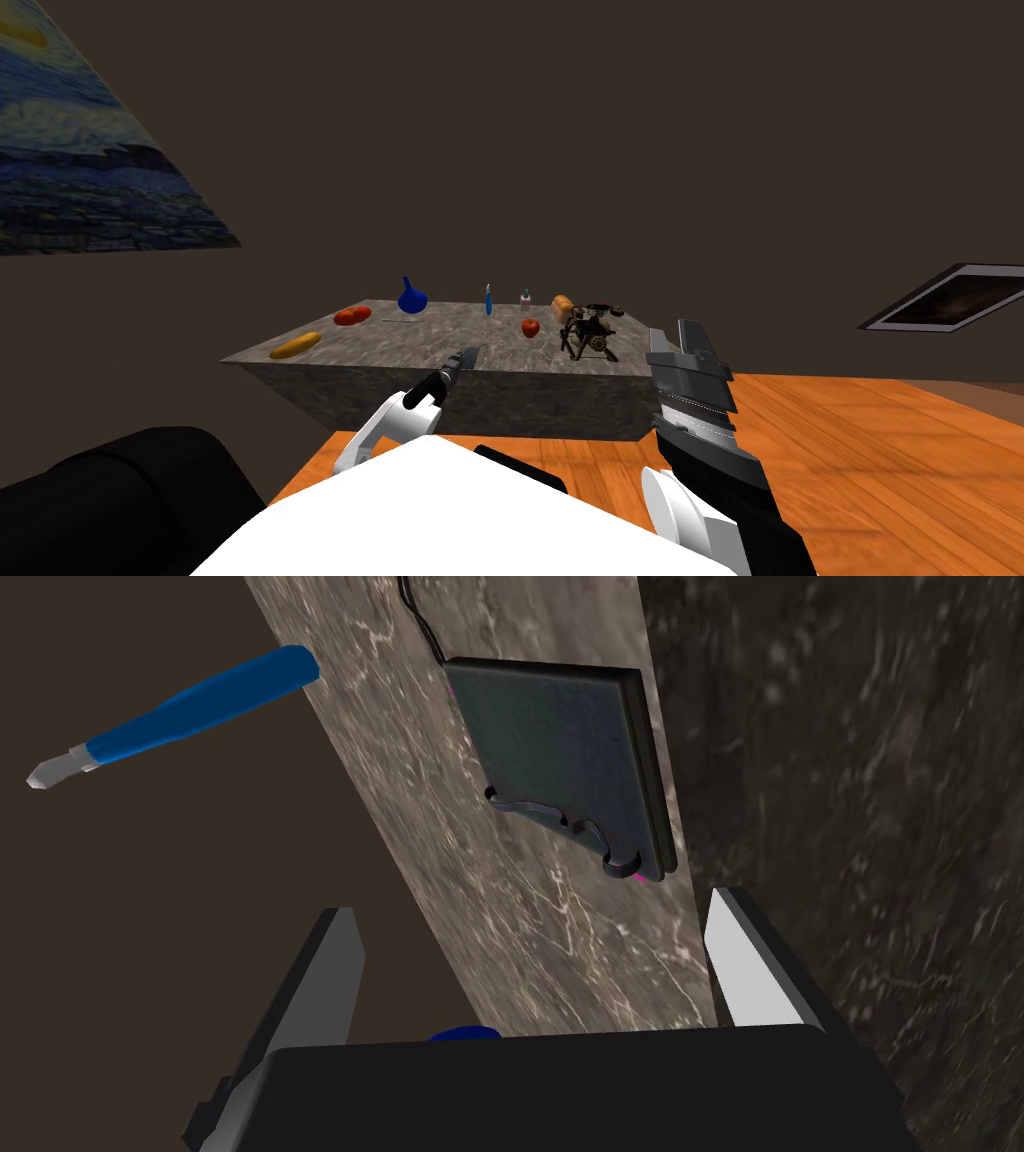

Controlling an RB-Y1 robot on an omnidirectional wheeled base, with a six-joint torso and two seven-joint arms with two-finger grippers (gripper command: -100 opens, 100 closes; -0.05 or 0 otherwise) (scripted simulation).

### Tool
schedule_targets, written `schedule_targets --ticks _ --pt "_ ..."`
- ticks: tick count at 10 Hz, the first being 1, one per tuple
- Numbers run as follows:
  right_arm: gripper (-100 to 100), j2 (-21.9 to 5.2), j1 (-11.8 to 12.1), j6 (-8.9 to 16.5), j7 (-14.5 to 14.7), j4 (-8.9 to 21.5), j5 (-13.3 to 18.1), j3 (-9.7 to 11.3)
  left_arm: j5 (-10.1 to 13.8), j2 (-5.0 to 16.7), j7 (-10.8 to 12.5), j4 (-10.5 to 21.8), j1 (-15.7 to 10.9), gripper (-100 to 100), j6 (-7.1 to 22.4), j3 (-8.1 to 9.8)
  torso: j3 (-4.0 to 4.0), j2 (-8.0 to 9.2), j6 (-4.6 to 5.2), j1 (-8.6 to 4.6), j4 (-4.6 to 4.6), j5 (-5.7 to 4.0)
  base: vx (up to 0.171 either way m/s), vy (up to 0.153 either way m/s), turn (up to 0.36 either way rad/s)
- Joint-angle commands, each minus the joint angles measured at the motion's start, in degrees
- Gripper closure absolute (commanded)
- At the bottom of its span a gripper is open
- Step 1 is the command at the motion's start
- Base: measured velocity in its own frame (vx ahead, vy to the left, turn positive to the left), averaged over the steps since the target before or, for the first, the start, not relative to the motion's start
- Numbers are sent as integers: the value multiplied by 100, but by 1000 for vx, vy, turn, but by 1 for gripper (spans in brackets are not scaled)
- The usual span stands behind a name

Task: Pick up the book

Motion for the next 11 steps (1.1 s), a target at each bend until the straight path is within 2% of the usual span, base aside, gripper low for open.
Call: schedule_targets --ticks 1,4,5,6,7,11 --pt "0 0 0 0 0 0 0 0 12 48 13 9 16 -100 258 -16 0 0 0 0 0 0 21 26 -31" --pt "0 0 0 0 0 0 0 0 29 79 29 41 9 -100 570 -31 0 0 -1 0 0 0 18 21 -22" --pt "0 0 0 0 0 0 0 0 25 75 26 30 20 -100 497 -31 1 1 0 -1 0 0 6 8 -4" --pt "0 0 0 0 0 0 0 0 29 78 27 30 17 0 522 -29 2 4 -1 -5 1 -1 0 0 0" --pt "0 0 0 0 0 0 0 0 73 -96 -211 93 -1 -100 467 1 3 6 0 -8 1 -2 17 7 55" --pt "0 0 0 0 0 0 0 0 163 -445 -688 220 -37 -100 362 60 -4 -8 -1 -3 -2 -1 36 19 53"
